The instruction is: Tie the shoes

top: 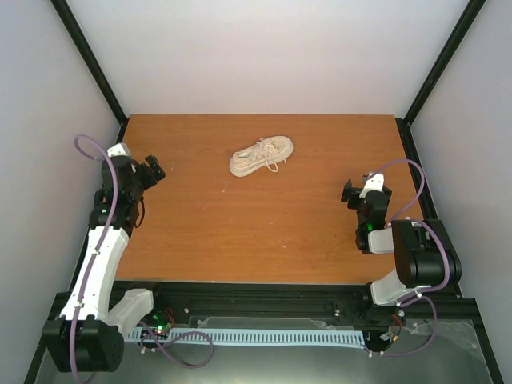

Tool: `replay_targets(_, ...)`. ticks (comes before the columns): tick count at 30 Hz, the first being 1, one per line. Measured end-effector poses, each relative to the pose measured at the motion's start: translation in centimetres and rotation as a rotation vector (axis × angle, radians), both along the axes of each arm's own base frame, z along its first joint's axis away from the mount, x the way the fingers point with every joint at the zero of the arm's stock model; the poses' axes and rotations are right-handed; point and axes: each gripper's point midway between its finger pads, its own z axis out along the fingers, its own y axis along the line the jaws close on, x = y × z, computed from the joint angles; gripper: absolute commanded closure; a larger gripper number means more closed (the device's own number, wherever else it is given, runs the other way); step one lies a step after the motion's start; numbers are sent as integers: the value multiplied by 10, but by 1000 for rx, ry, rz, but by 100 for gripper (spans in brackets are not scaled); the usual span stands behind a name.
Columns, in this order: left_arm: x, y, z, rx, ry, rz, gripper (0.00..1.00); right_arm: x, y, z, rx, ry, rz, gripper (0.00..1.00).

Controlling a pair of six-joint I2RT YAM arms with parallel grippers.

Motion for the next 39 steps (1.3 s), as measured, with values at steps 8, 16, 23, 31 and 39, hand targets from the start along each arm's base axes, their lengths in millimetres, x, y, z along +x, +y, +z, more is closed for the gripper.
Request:
replay_targets(8, -11, -27, -5, -96, 27, -128, 0, 0, 0, 0, 0, 0, 0, 0)
replay_targets(16, 4, -95, -19, -259, 105, -434, 0, 0, 0, 0, 0, 0, 0, 0)
replay_targets(23, 40, -148, -30, -290, 199, -574, 1, 0, 0, 0, 0, 0, 0, 0)
replay_targets(31, 124, -216, -67, -327, 284, -651, 6, 0, 0, 13, -5, -11, 1, 0)
replay_targets(39, 169, -239, -139, -395, 412, -604, 10, -23, -4, 87, 11, -216, -26, 0)
